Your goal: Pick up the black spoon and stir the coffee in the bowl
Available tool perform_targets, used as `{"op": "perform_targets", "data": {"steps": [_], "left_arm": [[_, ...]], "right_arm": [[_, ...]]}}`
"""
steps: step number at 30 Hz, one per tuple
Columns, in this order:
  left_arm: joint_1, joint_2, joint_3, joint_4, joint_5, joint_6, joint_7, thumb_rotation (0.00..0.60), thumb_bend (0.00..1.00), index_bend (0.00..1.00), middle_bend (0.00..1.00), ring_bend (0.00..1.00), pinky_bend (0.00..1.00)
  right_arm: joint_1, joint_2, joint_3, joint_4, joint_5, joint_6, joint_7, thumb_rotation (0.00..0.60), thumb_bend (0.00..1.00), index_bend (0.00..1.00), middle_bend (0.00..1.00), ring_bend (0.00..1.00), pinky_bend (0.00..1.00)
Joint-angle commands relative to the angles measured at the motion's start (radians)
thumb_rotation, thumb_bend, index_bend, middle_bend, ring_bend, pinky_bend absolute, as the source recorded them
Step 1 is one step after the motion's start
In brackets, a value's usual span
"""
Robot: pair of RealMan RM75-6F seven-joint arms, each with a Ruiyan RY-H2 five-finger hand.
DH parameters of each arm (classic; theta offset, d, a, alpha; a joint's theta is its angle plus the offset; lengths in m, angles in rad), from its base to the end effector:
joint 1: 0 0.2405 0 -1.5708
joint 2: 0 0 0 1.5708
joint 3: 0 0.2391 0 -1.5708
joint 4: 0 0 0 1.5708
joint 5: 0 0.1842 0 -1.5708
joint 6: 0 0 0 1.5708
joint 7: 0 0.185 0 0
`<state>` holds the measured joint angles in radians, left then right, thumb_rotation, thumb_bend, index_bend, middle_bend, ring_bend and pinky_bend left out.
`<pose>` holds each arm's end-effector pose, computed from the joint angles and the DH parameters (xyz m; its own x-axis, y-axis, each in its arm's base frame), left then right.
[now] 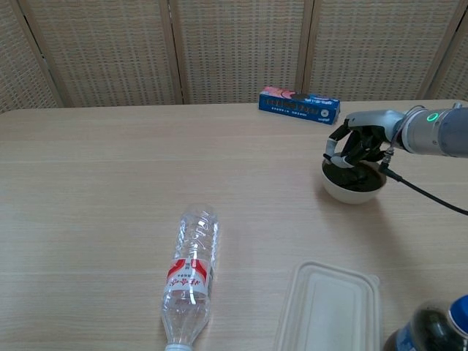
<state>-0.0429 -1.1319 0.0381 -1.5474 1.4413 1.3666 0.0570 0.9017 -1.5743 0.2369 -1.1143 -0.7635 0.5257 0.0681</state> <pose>-0.3315 0.1855 0.1480 0.4696 0.2252 0.8537 0.8648 0.0774 -0.4961 -0.1788 -0.4325 -0.0176 0.0421 -0.5230 0.8513 -0.9974 0.0284 0.0668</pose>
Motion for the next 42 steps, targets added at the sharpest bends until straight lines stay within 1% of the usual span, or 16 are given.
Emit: {"op": "perform_targets", "data": {"steps": [1,3,6,10,13,17,20,22,25,26,28,29,33,35,39,42], "left_arm": [[-0.001,0.001,0.001,-0.003,0.002,-0.001,0.001,0.6,0.45,0.0,0.0,0.0,0.0],[-0.002,0.002,0.001,-0.006,0.003,-0.002,0.002,0.6,0.45,0.0,0.0,0.0,0.0],[-0.003,0.004,0.001,-0.011,0.006,0.0,0.006,0.6,0.45,0.0,0.0,0.0,0.0],[-0.001,0.007,0.0,-0.017,0.006,0.005,0.01,0.6,0.45,0.0,0.0,0.0,0.0],[-0.001,0.01,0.0,-0.022,0.006,0.006,0.013,0.6,0.45,0.0,0.0,0.0,0.0],[0.0,0.012,0.0,-0.025,0.006,0.009,0.015,0.6,0.45,0.0,0.0,0.0,0.0],[0.002,0.014,-0.001,-0.027,0.005,0.014,0.016,0.6,0.45,0.0,0.0,0.0,0.0],[0.003,0.016,-0.002,-0.028,0.003,0.016,0.017,0.6,0.45,0.0,0.0,0.0,0.0],[0.006,0.017,-0.008,-0.029,0.0,0.026,0.021,0.6,0.45,0.0,0.0,0.0,0.0],[0.007,0.016,-0.011,-0.028,-0.001,0.034,0.026,0.6,0.45,0.0,0.0,0.0,0.0],[0.01,0.014,-0.015,-0.028,0.0,0.046,0.035,0.6,0.45,0.0,0.0,0.0,0.0],[0.01,0.016,-0.017,-0.032,0.004,0.052,0.037,0.6,0.45,0.0,0.0,0.0,0.0],[0.01,0.02,-0.02,-0.042,0.011,0.062,0.044,0.6,0.45,0.0,0.0,0.0,0.0],[0.012,0.022,-0.022,-0.048,0.02,0.077,0.05,0.6,0.45,0.0,0.0,0.0,0.0],[0.018,0.018,-0.027,-0.048,0.028,0.1,0.061,0.6,0.45,0.0,0.0,0.0,0.0],[0.022,0.008,-0.029,-0.043,0.034,0.115,0.073,0.6,0.45,0.0,0.0,0.0,0.0]], "right_arm": [[-0.006,0.014,0.003,-0.027,-0.005,0.017,-0.004,0.6,0.27,0.63,1.0,1.0,1.0],[-0.011,0.024,0.005,-0.048,-0.008,0.026,-0.005,0.6,0.19,0.59,1.0,1.0,1.0],[-0.016,0.041,0.007,-0.078,-0.01,0.04,-0.008,0.6,0.11,0.56,1.0,1.0,1.0],[-0.027,0.064,0.014,-0.117,-0.011,0.06,-0.006,0.6,0.08,0.52,1.0,1.0,1.0],[-0.031,0.077,0.004,-0.131,-0.005,0.073,-0.024,0.599,0.04,0.5,1.0,1.0,1.0],[-0.035,0.081,0.003,-0.144,0.005,0.086,-0.03,0.554,0.0,0.47,0.99,1.0,1.0],[-0.047,0.093,0.007,-0.166,-0.001,0.109,-0.027,0.544,0.0,0.47,0.96,1.0,1.0],[-0.059,0.103,0.009,-0.185,-0.011,0.135,-0.027,0.558,0.0,0.47,0.92,1.0,1.0],[-0.094,0.127,0.014,-0.234,-0.04,0.217,-0.025,0.596,0.0,0.47,0.81,0.92,1.0],[-0.113,0.137,0.017,-0.259,-0.051,0.252,-0.022,0.6,0.0,0.47,0.77,0.87,0.99],[-0.148,0.157,0.021,-0.302,-0.074,0.318,-0.013,0.6,0.0,0.47,0.69,0.78,0.94],[-0.18,0.172,0.016,-0.326,-0.106,0.396,-0.021,0.6,0.01,0.47,0.65,0.72,0.89],[-0.248,0.191,-0.007,-0.377,-0.188,0.523,-0.021,0.6,0.07,0.47,0.53,0.53,0.67],[-0.302,0.211,-0.029,-0.405,-0.243,0.612,-0.022,0.6,0.1,0.47,0.49,0.48,0.62],[-0.373,0.217,-0.076,-0.406,-0.336,0.747,-0.084,0.6,0.13,0.47,0.41,0.39,0.5],[-0.42,0.223,-0.109,-0.412,-0.384,0.81,-0.118,0.6,0.13,0.47,0.37,0.34,0.45]]}}
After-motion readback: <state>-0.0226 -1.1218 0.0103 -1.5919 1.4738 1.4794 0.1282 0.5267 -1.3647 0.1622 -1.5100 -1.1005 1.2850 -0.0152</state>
